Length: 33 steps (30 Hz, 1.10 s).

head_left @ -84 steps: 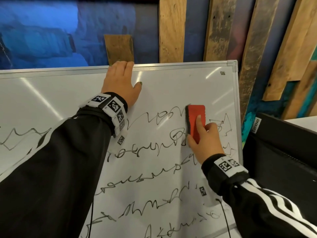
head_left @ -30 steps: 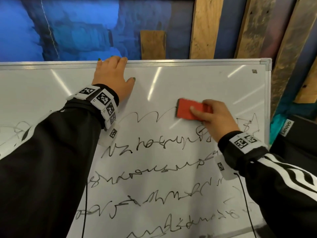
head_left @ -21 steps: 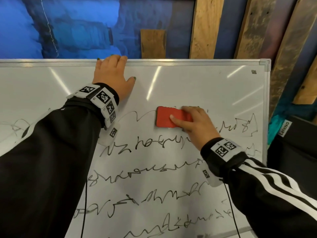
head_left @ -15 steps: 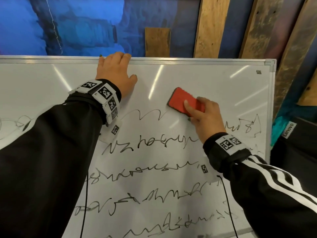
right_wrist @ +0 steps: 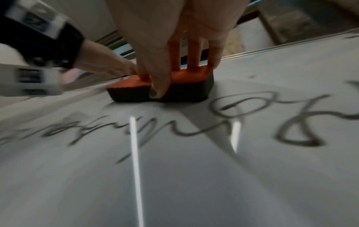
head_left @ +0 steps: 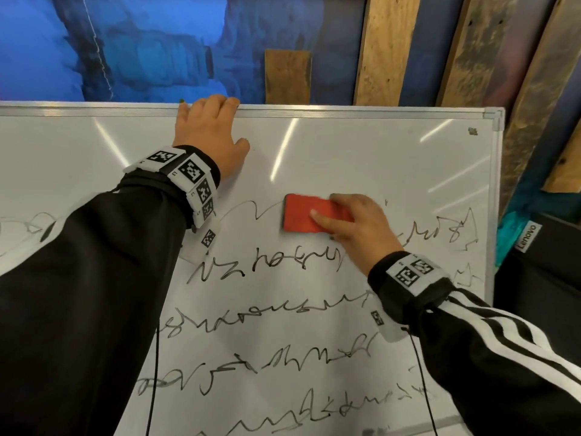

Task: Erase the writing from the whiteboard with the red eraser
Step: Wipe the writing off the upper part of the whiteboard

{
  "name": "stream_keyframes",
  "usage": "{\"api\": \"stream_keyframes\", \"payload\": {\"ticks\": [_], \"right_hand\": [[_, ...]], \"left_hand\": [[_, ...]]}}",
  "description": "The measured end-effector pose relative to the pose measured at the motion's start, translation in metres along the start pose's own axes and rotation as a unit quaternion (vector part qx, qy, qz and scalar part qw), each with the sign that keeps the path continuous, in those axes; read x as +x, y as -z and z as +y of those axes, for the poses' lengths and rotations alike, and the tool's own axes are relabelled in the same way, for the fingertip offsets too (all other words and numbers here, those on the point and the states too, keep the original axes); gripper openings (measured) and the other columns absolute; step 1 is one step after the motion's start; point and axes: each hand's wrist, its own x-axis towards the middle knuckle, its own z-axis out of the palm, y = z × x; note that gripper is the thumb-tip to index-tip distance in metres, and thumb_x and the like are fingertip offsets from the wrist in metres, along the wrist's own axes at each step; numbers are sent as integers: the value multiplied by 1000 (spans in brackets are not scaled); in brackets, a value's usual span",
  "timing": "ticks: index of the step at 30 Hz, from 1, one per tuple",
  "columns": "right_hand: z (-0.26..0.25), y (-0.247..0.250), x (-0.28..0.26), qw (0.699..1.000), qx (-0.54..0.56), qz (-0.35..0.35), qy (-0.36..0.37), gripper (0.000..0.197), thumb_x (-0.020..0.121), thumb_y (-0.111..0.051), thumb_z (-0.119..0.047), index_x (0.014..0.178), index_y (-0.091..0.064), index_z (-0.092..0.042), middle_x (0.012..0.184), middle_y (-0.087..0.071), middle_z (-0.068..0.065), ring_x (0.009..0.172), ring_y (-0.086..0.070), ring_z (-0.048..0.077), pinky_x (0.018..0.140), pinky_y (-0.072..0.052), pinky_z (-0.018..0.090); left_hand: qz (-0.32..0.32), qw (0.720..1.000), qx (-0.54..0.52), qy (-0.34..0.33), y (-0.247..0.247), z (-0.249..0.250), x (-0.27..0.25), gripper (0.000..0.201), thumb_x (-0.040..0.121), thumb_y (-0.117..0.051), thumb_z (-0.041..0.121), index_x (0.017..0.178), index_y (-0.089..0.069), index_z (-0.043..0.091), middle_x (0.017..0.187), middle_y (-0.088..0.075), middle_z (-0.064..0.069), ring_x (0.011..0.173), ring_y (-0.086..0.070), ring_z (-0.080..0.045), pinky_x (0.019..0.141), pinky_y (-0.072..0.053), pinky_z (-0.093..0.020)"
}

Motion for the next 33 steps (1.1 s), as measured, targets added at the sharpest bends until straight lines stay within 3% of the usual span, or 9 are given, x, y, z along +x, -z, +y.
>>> {"api": "stream_keyframes", "payload": {"ticks": [5, 10, 12, 16, 21, 25, 27, 30, 33], "right_hand": [[29, 35, 10, 987, 6, 76, -144, 46, 87, -64, -34, 127, -54, -16, 118, -50, -9, 89, -49, -22, 74, -42, 1], [15, 16, -12, 997, 45, -1, -69, 49, 86, -53, -53, 128, -54, -28, 133, -44, -8, 129, -36, 12, 108, -34, 38], [24, 25, -15, 996, 39, 0, -75, 37, 90, -55, -37, 126, -56, -27, 134, -47, 3, 128, -38, 19, 107, -35, 34], [57, 44, -6, 974, 71, 94, -194, 46, 89, -61, -28, 133, -51, -19, 131, -46, 1, 117, -45, 10, 90, -31, 3], [11, 11, -12, 976, 127, 62, -168, 42, 83, -57, -55, 117, -58, -31, 120, -55, -1, 114, -48, 19, 102, -37, 43], [0, -1, -14, 991, 98, -40, -87, 49, 87, -55, -51, 129, -53, -27, 141, -42, 0, 133, -33, 18, 113, -24, 34], [19, 12, -6, 985, 119, 26, -120, 56, 81, -61, -56, 127, -55, -25, 130, -52, -4, 118, -49, 13, 105, -36, 36], [36, 47, 5, 946, 150, 135, -252, 37, 88, -61, -34, 112, -60, -5, 105, -58, 17, 81, -55, 14, 73, -46, 26], [26, 24, 1, 968, 126, 83, -200, 29, 88, -52, -39, 106, -62, -20, 104, -60, 4, 95, -56, 16, 86, -46, 26]], "left_hand": [[-1, 1000, -6, 0, 0, -1, 0, 59, 86, -49, 36, 139, -33, 16, 140, -37, -8, 130, -30, -29, 114, -9, -49], [15, 1000, -4, 9, -4, 1, 1, 59, 85, -50, 37, 137, -34, 15, 138, -39, -10, 128, -32, -31, 113, -12, -50], [18, 1000, -5, 9, -5, 1, 1, 59, 85, -51, 36, 137, -34, 15, 138, -38, -11, 128, -32, -31, 113, -12, -50], [13, 1000, -6, 9, -3, 1, 1, 59, 85, -51, 37, 138, -34, 15, 139, -37, -11, 130, -30, -30, 114, -11, -49], [14, 1000, -4, 18, -5, 5, 1, 61, 85, -52, 37, 138, -33, 14, 139, -37, -12, 130, -30, -32, 113, -13, -49], [6, 1000, 4, 18, -3, 4, 1, 59, 85, -51, 37, 137, -34, 14, 138, -38, -12, 129, -31, -32, 113, -13, -50], [-9, 1000, 17, 15, 1, 3, 2, 58, 85, -50, 37, 137, -35, 15, 138, -38, -11, 128, -32, -32, 113, -12, -51], [-31, 999, 32, 12, 6, 3, 3, 58, 86, -47, 38, 138, -33, 17, 139, -38, -9, 128, -33, -30, 112, -9, -53], [-47, 998, 34, 17, 9, 0, 2, 56, 89, -43, 39, 141, -30, 22, 143, -35, -3, 132, -30, -28, 113, -3, -55]]}}
